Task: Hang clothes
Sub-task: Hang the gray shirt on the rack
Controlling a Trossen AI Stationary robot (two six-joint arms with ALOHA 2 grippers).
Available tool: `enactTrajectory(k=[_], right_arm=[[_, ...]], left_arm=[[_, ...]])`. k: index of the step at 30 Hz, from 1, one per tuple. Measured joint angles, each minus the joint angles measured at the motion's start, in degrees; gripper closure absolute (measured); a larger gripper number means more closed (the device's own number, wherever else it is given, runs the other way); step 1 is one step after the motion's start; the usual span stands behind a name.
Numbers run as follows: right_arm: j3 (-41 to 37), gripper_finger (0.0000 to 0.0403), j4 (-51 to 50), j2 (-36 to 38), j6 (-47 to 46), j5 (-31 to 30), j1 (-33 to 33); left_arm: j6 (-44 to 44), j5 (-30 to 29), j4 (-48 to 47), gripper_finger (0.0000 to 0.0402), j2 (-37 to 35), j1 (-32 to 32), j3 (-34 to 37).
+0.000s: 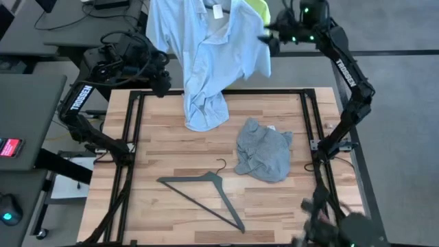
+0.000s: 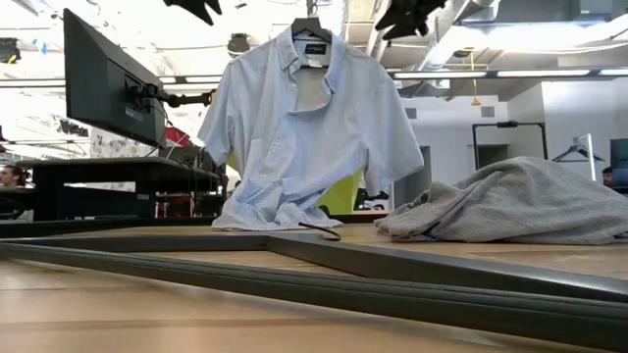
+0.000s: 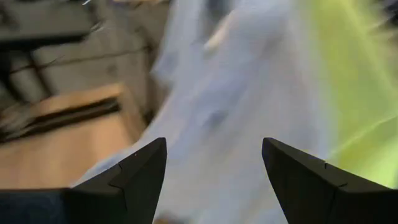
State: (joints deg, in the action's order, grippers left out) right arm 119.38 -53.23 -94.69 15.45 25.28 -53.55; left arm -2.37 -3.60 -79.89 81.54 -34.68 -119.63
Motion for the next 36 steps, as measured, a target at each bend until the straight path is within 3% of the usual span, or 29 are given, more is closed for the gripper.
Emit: enactTrajectory(k=[4, 8, 16, 20, 23, 29, 36], right_arm=[[-3.0, 0.0154, -13.9, 1.8, -1.2, 3.6, 6.5], [-11.6, 0.0155, -14.9, 5.2, -7.2, 3.5, 16.1], [-33.2, 0.0155, 0.5, 11.6, -28.7, -14.9, 38.0], [-40.9, 0.0155, 1.7, 12.3, -39.0, -23.2, 46.6], [-46.4, 0.0155, 1.0, 12.1, -47.1, -25.0, 51.7], [-57.7, 0.0155, 0.6, 11.9, -61.9, -25.3, 56.8], [-67.0, 0.0155, 3.4, 11.8, -61.2, -25.4, 58.6]], left_arm=[[0.3, 0.8, 0.4, 0.0194, -1.5, 2.3, 0.5], [0.3, 1.9, 3.2, 0.0194, -4.5, 6.6, 7.6], [9.3, 3.5, 13.1, 0.0194, -17.1, 19.5, 35.6], [16.1, 3.4, 17.3, 0.0194, -21.8, 24.1, 47.2], [18.6, 3.4, 19.0, 0.0194, -23.0, 26.7, 53.3], [20.6, 3.3, 21.6, 0.0194, -21.2, 29.8, 58.2], [23.5, 3.3, 27.1, 0.0194, -16.8, 31.6, 59.1]])
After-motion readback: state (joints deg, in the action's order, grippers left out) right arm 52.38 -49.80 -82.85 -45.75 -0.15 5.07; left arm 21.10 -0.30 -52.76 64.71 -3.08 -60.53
